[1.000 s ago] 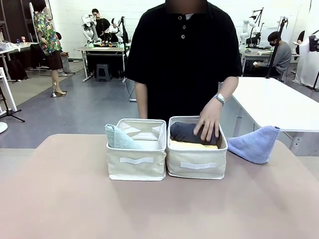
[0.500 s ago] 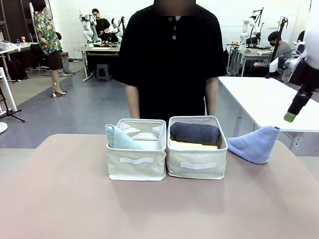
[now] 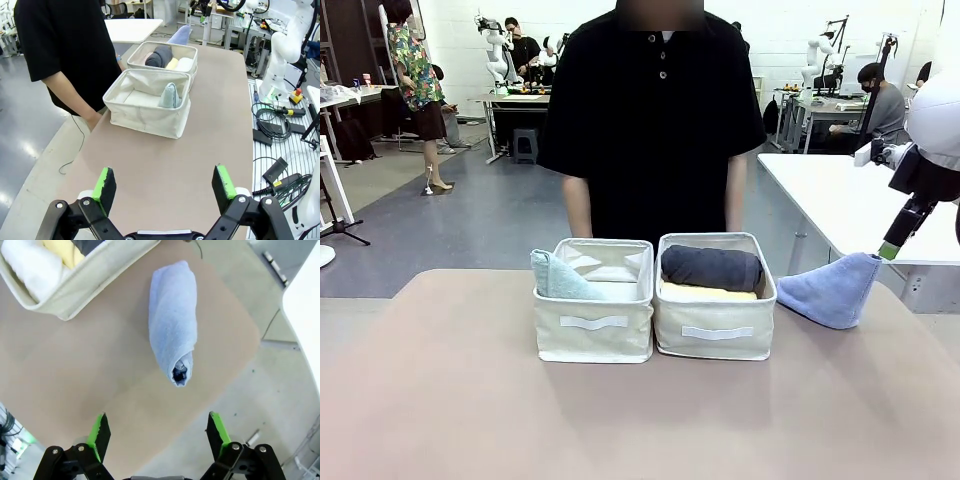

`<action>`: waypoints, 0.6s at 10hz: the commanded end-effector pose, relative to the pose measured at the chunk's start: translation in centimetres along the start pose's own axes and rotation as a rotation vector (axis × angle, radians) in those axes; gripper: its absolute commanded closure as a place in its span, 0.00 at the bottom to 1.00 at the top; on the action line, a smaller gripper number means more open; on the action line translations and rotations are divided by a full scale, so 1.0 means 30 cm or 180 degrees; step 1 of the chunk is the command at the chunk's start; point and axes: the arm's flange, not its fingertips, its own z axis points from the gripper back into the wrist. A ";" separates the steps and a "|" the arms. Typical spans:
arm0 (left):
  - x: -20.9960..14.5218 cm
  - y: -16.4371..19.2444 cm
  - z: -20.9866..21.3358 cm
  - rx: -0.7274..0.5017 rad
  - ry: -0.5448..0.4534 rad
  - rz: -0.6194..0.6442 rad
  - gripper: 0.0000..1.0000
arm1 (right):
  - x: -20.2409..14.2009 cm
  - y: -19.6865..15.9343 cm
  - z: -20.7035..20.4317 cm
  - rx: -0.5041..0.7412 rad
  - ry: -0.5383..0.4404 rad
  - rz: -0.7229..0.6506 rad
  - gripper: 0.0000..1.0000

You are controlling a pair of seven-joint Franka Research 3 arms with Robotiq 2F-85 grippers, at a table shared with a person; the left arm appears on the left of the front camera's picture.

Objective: Sort the towels based on their folding style.
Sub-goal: Pick up another triangle-folded towel from the table and place it in the left Fabric basket.

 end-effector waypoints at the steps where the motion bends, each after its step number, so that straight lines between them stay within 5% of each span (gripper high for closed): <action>1: 0.002 0.001 0.004 0.0019 -0.0061 -0.0056 0.00 | -0.003 0.010 0.024 -0.0036 0.0015 0.0050 0.00; 4: 0.002 0.001 0.004 0.0019 -0.0061 -0.0056 0.00 | 0.010 0.012 0.020 -0.0031 -0.0017 0.0027 0.00; 6: 0.002 0.001 0.004 0.0019 -0.0061 -0.0056 0.00 | 0.031 -0.087 -0.079 0.0174 -0.0223 0.0055 0.00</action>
